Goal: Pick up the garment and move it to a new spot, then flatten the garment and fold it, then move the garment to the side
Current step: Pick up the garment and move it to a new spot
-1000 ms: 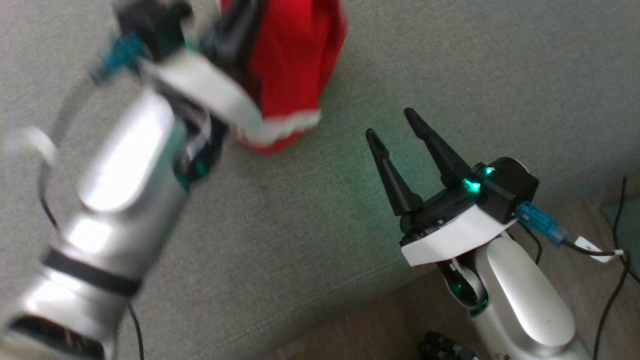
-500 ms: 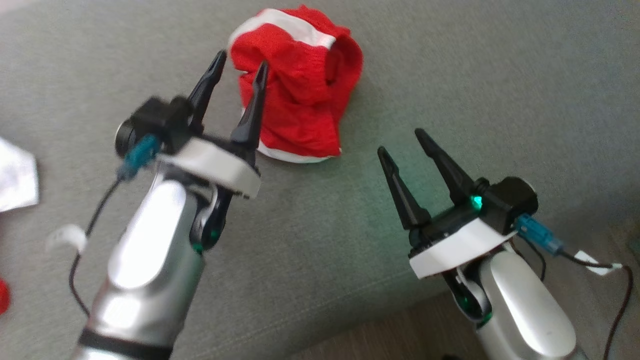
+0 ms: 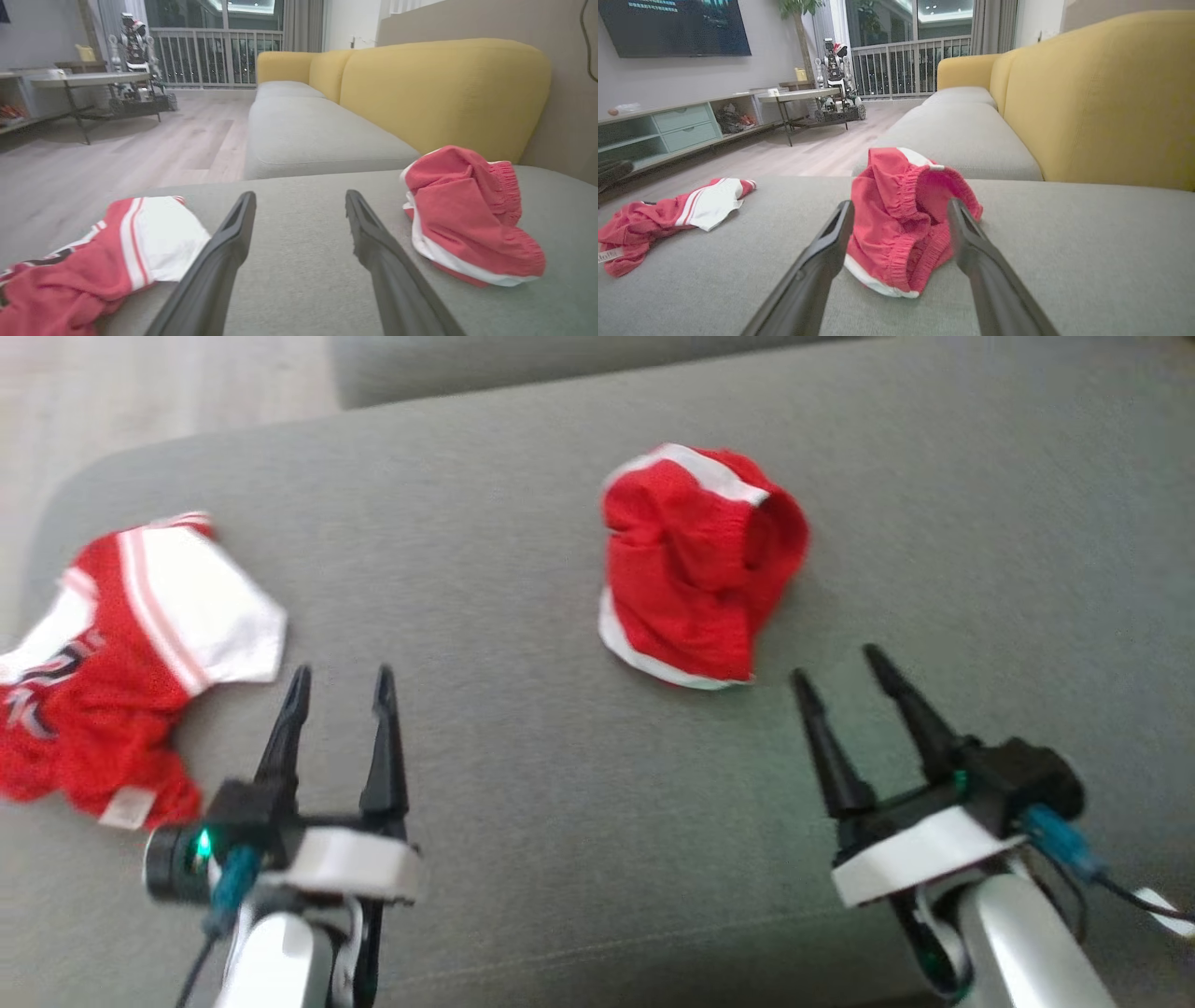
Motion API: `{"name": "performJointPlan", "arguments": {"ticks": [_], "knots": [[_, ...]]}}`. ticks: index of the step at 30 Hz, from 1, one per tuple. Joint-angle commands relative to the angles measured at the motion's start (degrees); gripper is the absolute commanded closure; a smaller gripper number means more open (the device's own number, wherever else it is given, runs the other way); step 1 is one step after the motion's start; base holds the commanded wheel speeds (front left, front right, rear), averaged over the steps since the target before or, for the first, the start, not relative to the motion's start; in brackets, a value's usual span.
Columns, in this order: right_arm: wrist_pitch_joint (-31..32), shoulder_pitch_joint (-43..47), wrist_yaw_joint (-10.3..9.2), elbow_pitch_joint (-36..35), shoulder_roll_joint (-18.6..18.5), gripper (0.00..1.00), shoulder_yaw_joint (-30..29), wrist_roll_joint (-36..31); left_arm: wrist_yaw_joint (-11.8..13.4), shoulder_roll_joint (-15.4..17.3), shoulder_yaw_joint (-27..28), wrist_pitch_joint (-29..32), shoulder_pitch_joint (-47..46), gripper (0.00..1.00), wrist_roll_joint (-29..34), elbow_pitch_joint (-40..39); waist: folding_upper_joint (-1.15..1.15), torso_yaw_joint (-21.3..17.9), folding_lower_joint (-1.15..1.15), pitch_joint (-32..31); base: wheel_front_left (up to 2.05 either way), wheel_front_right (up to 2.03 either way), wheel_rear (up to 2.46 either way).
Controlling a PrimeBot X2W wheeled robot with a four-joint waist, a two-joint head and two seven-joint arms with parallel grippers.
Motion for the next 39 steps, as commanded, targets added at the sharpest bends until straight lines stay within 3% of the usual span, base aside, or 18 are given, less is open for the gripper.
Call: {"name": "performJointPlan", "arguments": {"ticks": [1,7,14,39], "knots": [[-0.52,-0.13,-0.01,-2.68,0.41,0.00,0.36,-0.41,0.67,0.05,2.27,-0.33,-0.93,0.00,0.88,-2.64,0.00,2.80,0.00,-2.07,0.00,0.00,0.00],[-0.52,4.27,-0.01,-4.65,0.41,0.00,-3.43,-1.87,2.44,-0.28,2.21,-0.33,5.41,0.00,3.09,-5.77,0.00,6.38,0.00,-3.84,0.00,0.00,0.00],[-0.52,8.02,-0.01,-3.07,0.41,0.00,-4.83,-2.09,2.06,-0.39,0.27,-0.33,10.53,0.00,5.18,-6.17,0.00,7.86,0.00,-6.47,0.00,0.00,0.00],[-0.52,7.88,-0.01,-0.37,0.41,0.00,-3.78,-1.05,2.36,-0.26,-0.46,-0.34,11.83,0.00,7.44,-6.36,0.00,6.19,0.00,-8.13,0.00,0.00,0.00]]}}
